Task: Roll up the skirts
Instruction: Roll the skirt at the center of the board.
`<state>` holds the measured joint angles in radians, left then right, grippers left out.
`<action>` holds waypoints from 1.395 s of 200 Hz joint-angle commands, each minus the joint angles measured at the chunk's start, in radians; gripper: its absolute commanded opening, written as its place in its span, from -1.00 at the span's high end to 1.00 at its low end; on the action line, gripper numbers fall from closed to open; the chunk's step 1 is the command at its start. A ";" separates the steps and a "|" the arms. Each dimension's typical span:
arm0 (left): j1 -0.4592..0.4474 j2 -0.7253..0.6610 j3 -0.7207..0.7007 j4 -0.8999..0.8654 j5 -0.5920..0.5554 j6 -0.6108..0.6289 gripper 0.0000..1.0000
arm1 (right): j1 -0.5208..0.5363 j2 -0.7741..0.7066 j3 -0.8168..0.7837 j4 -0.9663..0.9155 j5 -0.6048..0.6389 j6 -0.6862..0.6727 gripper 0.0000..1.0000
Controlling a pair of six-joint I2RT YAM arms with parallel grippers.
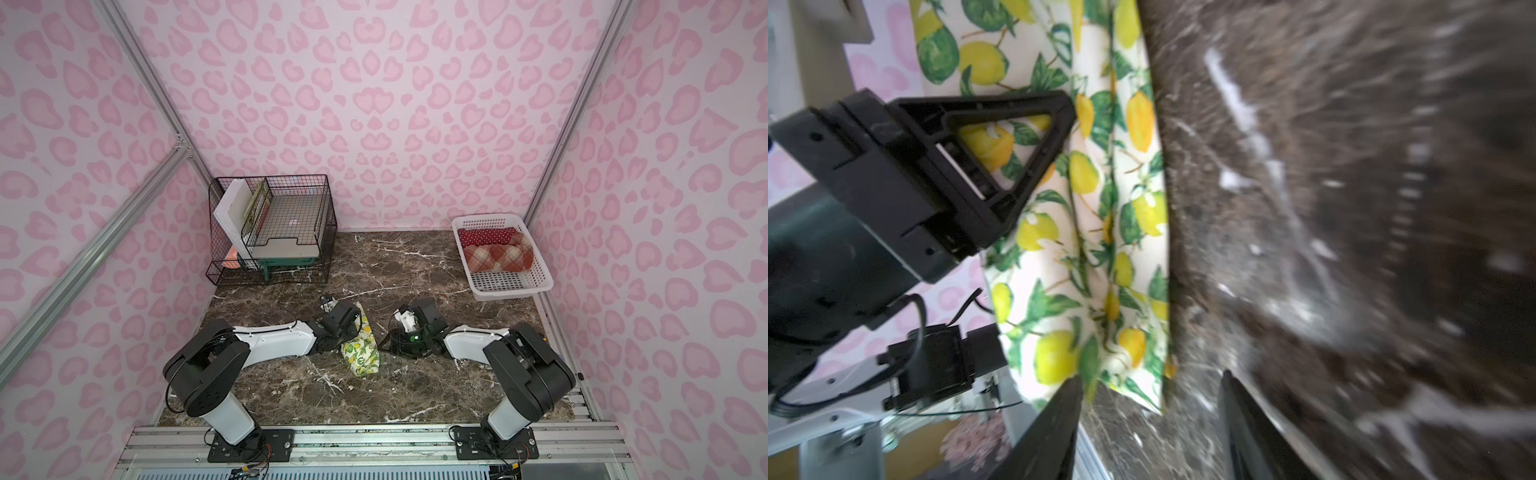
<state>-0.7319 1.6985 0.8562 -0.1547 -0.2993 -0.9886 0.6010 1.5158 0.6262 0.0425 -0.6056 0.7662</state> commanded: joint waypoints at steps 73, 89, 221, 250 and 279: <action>-0.061 0.125 0.298 -0.626 -0.004 0.226 1.00 | 0.039 -0.122 0.067 -0.196 0.185 -0.120 -0.05; -0.063 0.132 0.280 -0.614 0.011 0.185 1.00 | 0.158 -0.167 0.066 -0.183 0.266 -0.097 0.15; -0.084 0.184 0.214 -0.512 -0.065 -0.146 1.00 | 0.878 -0.271 0.100 -0.209 1.121 -0.271 -0.75; -0.089 0.187 0.202 -0.510 -0.057 -0.174 1.00 | 0.928 -0.122 0.163 -0.177 1.247 -0.283 -0.80; -0.091 0.181 0.188 -0.495 -0.057 -0.194 1.00 | 0.923 0.044 0.250 -0.237 1.359 -0.229 -0.96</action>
<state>-0.8314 1.8446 1.0821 -0.6102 -0.3798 -1.1503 1.5311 1.4582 0.8185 -0.1619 0.5961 0.4942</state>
